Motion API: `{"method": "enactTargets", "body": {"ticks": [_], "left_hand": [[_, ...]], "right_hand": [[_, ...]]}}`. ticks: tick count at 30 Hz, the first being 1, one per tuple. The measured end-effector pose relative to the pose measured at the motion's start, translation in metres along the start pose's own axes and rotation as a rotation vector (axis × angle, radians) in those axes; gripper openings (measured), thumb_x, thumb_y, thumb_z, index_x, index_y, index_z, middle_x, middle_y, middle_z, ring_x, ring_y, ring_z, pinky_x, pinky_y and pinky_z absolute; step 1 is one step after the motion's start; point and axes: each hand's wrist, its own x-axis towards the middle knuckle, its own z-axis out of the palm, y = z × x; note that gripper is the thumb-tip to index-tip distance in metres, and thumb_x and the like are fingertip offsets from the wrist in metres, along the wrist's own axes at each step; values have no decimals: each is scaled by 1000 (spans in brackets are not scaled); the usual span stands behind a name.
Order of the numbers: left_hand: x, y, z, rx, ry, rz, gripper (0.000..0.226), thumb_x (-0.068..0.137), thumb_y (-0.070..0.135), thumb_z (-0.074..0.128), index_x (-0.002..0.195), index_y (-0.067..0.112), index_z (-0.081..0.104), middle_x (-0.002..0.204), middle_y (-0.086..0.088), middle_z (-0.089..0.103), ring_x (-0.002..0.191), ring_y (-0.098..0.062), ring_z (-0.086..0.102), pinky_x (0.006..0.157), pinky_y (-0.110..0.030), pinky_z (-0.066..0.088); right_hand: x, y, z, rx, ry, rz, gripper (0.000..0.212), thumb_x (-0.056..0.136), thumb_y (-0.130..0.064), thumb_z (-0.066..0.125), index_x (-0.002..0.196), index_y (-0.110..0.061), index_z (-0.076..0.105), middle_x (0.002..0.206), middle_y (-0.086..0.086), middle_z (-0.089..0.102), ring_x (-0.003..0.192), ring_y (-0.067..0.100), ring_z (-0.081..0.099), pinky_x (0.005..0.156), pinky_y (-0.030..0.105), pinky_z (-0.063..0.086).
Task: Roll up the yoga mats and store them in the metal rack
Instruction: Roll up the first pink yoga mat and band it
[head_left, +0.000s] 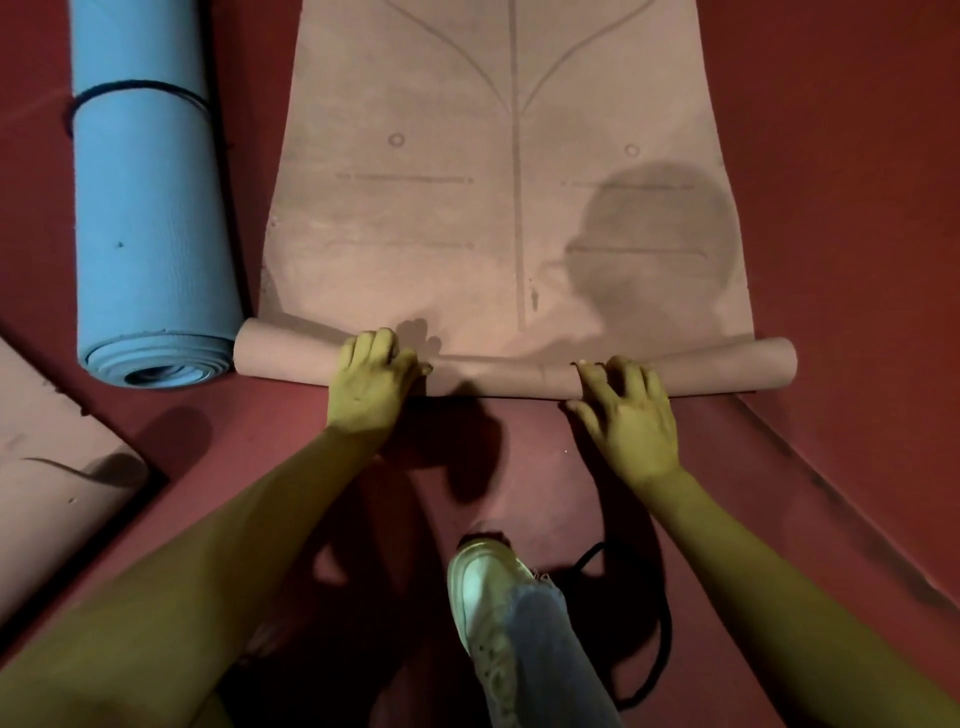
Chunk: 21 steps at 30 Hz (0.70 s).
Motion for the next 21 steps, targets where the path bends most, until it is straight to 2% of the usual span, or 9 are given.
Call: {"method": "enactTargets", "body": {"ticks": [2,5,8,10,12,15,19,21], "left_hand": [[-5,-1,2,-11,42,41,37,89,33,44,78,5,66,81,-14,56,80,-26,36,75,-37,30],[-23,-7,9,-10,46,89,42,91,33,43,101,1,68,95,-15,63,90,-27,41,86,-39,33],[-35,-14,13,-35,75,136,46,86,28,45,118,-2,58,100,-20,61,95,-32,44,95,-41,33],[-38,-15,13,-30,82,146,46,85,27,45,125,6,48,95,-21,56,91,-35,46,90,-44,39],[-35,-11,9,-33,54,122,44,85,29,43,127,16,45,89,-19,50,83,-35,47,77,-45,49],[-28,-5,3,-85,17,68,36,87,33,42,121,21,46,85,-17,48,74,-34,51,61,-41,50],[-23,-11,3,-97,-21,84,36,88,36,43,120,20,46,102,-21,52,81,-36,53,68,-43,51],[-22,-15,4,-111,-58,96,43,86,44,46,120,19,46,106,-21,52,85,-37,54,74,-44,50]], "right_hand": [[-2,7,0,34,-22,-36,47,80,-24,72,125,-14,59,110,18,55,101,33,42,92,48,47],[3,9,-1,95,18,-54,45,76,-7,74,120,-6,61,105,18,58,97,29,41,89,44,45],[6,11,-1,148,32,-54,36,73,-5,76,106,-1,60,101,19,60,95,27,40,91,38,37],[7,11,-3,163,0,-44,31,74,-6,76,101,-4,61,99,15,60,94,27,43,86,40,43],[9,11,-5,168,-30,-37,29,76,-7,75,102,-5,62,100,13,60,95,27,44,83,41,47],[13,12,-9,167,-54,-40,28,77,-10,73,103,-6,64,102,13,61,96,28,47,82,38,47],[18,13,-10,101,-35,-71,23,82,-21,62,101,-9,65,102,10,62,92,33,55,80,40,49],[17,10,-9,47,-23,-16,22,84,-25,60,101,-12,65,105,13,59,94,34,52,81,43,47]]}}
